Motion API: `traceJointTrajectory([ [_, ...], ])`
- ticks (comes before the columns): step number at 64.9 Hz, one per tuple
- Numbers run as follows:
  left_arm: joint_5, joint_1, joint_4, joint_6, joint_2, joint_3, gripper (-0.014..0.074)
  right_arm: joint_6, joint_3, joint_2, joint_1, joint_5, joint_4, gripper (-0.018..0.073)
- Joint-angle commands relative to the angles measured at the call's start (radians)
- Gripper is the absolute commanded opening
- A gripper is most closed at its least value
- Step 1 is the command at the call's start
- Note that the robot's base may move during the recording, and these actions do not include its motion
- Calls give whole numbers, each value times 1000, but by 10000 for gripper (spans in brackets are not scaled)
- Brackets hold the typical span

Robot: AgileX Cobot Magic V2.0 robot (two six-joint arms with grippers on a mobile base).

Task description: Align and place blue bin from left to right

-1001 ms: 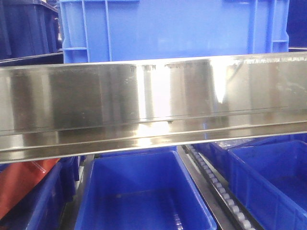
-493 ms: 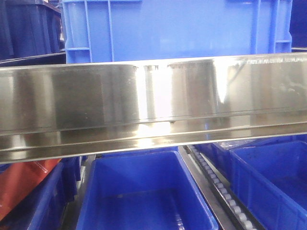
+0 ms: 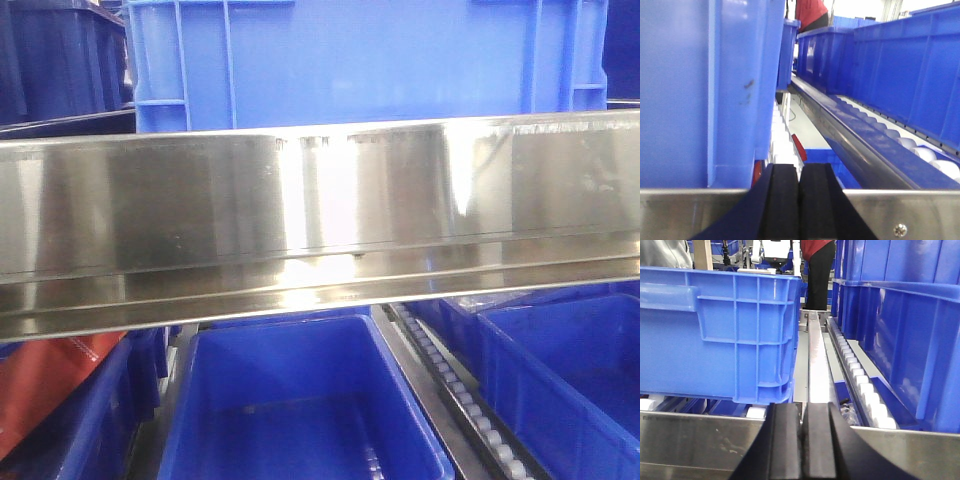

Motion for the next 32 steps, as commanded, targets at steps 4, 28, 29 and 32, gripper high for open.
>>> traceJointTrajectory([
  [4,-30,5,5,0,-4,0,-111,-7,1,-5,-1,-26,-9,-70],
  [28,-40,5,5,0,-4,0,-111,-7,1,-5,-1,-26,-9,-70],
  [29,-40,5,5,0,-4,0,-111,-7,1,-5,-1,-26,-9,-70],
  [32,-40,5,5,0,-4,0,-111,-7,1,-5,-1,-26,-9,-70],
])
